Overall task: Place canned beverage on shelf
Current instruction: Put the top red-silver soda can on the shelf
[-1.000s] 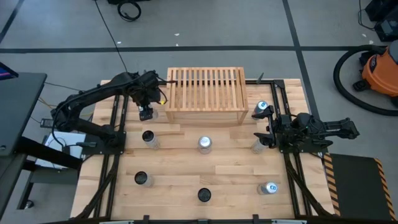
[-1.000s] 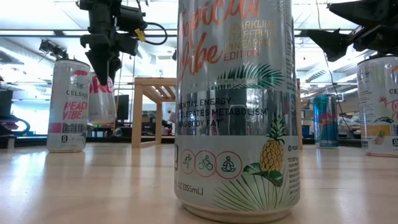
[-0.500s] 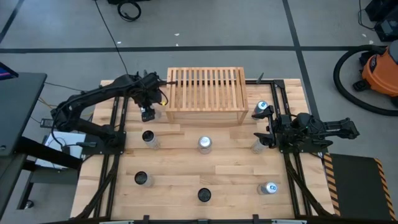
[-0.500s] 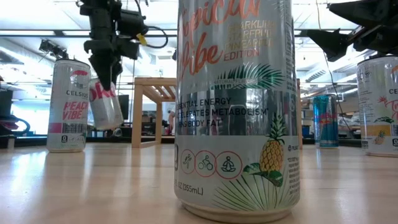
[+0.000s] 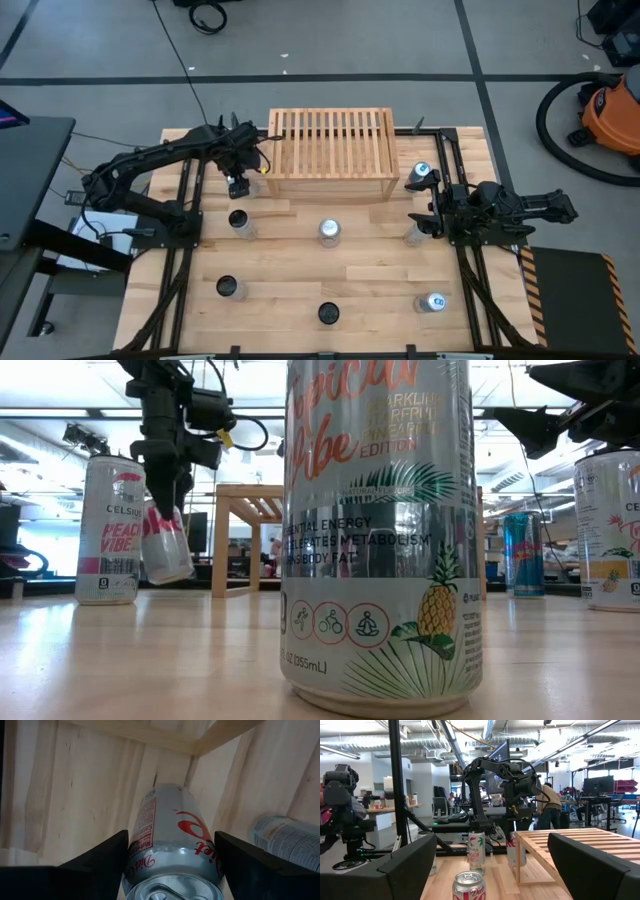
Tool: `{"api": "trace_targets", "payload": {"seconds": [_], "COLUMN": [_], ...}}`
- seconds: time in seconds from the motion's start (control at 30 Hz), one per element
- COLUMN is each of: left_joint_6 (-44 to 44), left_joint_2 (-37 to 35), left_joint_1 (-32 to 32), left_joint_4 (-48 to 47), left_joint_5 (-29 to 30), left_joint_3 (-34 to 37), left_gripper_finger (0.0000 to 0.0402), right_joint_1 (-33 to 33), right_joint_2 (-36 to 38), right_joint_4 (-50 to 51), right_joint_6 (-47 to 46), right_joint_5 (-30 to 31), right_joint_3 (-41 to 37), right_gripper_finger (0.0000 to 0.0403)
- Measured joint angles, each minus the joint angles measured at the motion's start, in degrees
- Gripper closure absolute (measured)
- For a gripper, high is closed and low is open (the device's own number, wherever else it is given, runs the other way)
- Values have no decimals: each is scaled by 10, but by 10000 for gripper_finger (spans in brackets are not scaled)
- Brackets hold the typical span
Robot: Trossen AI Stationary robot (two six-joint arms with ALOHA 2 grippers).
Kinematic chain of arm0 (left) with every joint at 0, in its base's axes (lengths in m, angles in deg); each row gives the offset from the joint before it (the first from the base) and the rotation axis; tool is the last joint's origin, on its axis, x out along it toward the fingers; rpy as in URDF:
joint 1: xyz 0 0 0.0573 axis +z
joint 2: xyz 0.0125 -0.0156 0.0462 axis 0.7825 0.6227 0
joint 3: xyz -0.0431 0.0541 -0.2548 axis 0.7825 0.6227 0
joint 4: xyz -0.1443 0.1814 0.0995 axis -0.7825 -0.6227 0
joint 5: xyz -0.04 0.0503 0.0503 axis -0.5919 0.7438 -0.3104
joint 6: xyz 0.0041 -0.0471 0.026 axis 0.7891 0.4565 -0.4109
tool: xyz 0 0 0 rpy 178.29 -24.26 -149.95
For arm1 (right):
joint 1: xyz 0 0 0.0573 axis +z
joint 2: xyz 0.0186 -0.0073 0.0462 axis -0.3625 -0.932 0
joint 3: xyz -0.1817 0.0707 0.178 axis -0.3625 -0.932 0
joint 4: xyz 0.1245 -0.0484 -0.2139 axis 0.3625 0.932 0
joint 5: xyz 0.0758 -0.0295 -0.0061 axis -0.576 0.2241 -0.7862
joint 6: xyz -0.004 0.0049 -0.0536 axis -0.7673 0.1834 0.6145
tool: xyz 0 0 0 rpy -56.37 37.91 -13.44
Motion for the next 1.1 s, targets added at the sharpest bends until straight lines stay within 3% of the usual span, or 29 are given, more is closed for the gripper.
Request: {"api": "trace_targets", "payload": {"seconds": [0.4,0.7,1.1], "left_joint_6": [0,18,31], "left_joint_2": [67,70,73], "left_joint_1": [1,1,1], "left_joint_4": [16,25,7], "left_joint_5": [-12,-11,-7], "left_joint_3": [-4,-3,-21], "left_gripper_finger": [118,116,24], "right_joint_1": [0,0,0], "right_joint_2": [0,0,0], "right_joint_4": [0,0,0], "right_joint_6": [0,0,0], "right_joint_5": [0,0,0], "right_joint_3": [0,0,0], "right_gripper_finger": [10,10,10]}}
